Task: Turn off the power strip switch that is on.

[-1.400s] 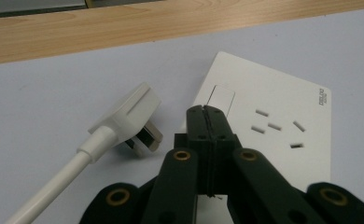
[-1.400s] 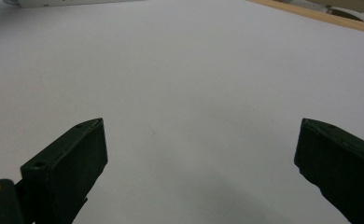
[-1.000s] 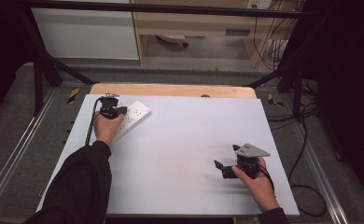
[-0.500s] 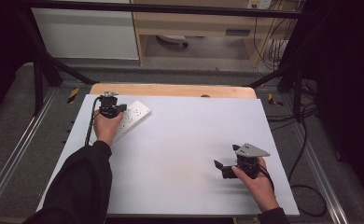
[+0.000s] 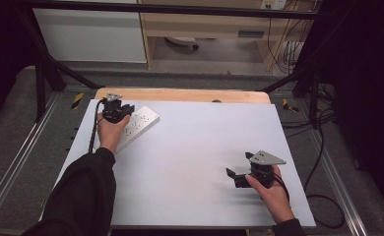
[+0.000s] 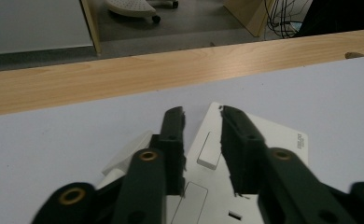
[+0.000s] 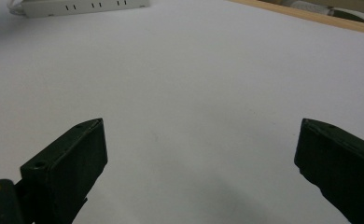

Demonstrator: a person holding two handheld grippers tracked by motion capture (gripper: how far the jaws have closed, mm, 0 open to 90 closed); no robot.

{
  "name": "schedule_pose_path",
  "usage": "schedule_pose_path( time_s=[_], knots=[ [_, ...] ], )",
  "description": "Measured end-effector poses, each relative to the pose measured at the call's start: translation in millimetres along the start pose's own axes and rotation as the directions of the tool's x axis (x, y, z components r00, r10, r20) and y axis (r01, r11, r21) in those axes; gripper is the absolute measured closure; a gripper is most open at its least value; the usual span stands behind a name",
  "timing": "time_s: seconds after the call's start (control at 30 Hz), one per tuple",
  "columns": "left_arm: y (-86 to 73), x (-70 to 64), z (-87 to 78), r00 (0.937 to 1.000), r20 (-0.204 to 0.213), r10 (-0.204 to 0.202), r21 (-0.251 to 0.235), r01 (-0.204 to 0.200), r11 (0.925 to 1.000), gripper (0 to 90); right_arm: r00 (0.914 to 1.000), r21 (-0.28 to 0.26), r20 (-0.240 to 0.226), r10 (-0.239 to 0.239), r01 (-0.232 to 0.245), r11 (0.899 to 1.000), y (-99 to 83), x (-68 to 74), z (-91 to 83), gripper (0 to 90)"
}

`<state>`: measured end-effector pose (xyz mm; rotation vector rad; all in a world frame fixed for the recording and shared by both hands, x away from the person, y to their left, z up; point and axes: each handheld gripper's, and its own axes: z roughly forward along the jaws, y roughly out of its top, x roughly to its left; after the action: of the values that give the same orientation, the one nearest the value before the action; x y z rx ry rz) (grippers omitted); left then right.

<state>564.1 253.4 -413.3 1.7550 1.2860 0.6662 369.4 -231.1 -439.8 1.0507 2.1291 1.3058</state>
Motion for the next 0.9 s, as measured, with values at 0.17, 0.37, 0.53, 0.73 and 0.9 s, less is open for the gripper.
schedule_pose_path(
  time_s=[0.17, 0.37, 0.53, 0.73, 0.9],
  knots=[
    [2.0, -2.1, -0.2, 1.0000, -0.004, -0.009, -0.022, 0.009, 0.9997, 47.3, 1.0000, -0.005, 0.002, 0.008, -0.008, 1.000, -0.1, -1.3, -0.5, 2.8],
    [7.7, -5.6, -1.2, 0.9996, -0.015, -0.026, -0.036, 0.025, 0.9990, 26.8, 1.0000, 0.000, -0.001, -0.003, 0.003, 1.000, 0.3, 0.3, 0.6, 2.9],
    [11.3, -11.3, -1.7, 0.9995, 0.019, -0.027, -0.065, 0.028, 0.9975, 9.6, 1.0000, -0.004, 0.002, -0.006, 0.006, 1.000, 0.6, 0.6, -0.3, 2.7],
    [17.0, -17.0, -5.2, 0.9971, 0.057, -0.050, -0.098, 0.055, 0.9937, 8.6, 1.0000, 0.001, -0.004, -0.001, 0.001, 1.000, 0.9, 0.4, 2.0, 2.2],
    [18.6, -17.4, -8.7, 0.9957, 0.065, -0.065, -0.085, 0.071, 0.9939, 8.2, 0.9999, 0.011, -0.003, -0.010, 0.011, 1.000, 0.1, 0.7, 3.1, 2.2]
  ],
)
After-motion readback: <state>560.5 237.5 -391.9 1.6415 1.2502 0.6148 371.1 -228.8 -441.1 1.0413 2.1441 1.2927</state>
